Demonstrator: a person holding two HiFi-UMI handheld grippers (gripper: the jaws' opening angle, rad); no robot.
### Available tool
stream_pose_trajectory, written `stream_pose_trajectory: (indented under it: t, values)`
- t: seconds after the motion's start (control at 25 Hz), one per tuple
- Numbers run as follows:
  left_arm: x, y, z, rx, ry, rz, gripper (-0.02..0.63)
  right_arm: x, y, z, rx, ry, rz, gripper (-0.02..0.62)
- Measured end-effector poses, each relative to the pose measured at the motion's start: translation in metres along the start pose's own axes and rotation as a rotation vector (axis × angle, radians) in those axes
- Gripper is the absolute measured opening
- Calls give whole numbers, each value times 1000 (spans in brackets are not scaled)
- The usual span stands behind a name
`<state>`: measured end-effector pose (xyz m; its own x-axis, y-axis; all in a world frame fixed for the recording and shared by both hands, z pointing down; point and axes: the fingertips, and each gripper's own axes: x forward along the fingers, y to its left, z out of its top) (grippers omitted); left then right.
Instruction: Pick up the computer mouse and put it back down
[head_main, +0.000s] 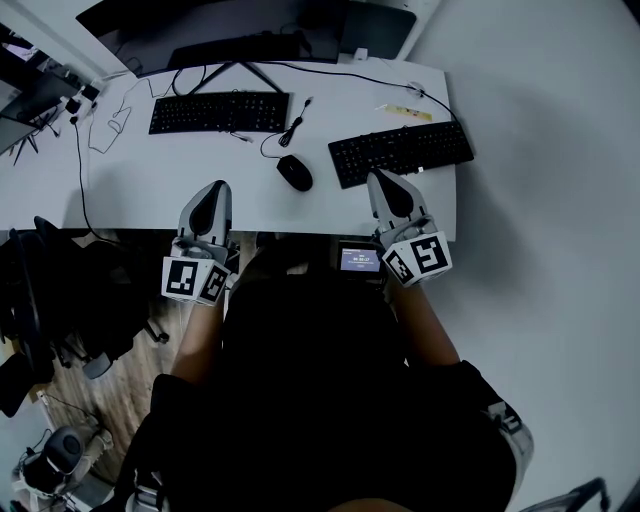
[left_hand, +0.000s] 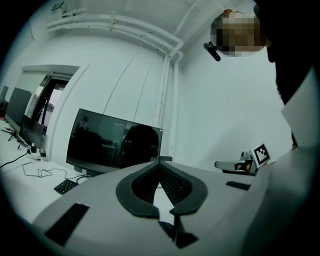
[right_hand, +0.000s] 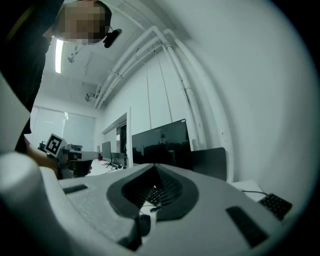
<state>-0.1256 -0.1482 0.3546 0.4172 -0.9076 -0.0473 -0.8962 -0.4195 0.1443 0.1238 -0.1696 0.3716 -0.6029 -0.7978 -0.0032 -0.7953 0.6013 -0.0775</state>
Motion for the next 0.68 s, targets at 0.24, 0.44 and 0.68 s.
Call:
stream_pose_trajectory:
  t: [0.24, 0.44, 0.68]
  values:
    - [2, 3, -1, 3, 7, 4, -5, 8, -3, -5, -2, 15, -1, 3]
    - [-4, 5, -7, -18, 24, 31, -5, 11, -1, -12, 15, 22, 16, 3]
    - [-8, 9, -8, -27, 20, 60, -6, 17, 1, -11, 10, -35, 43, 3]
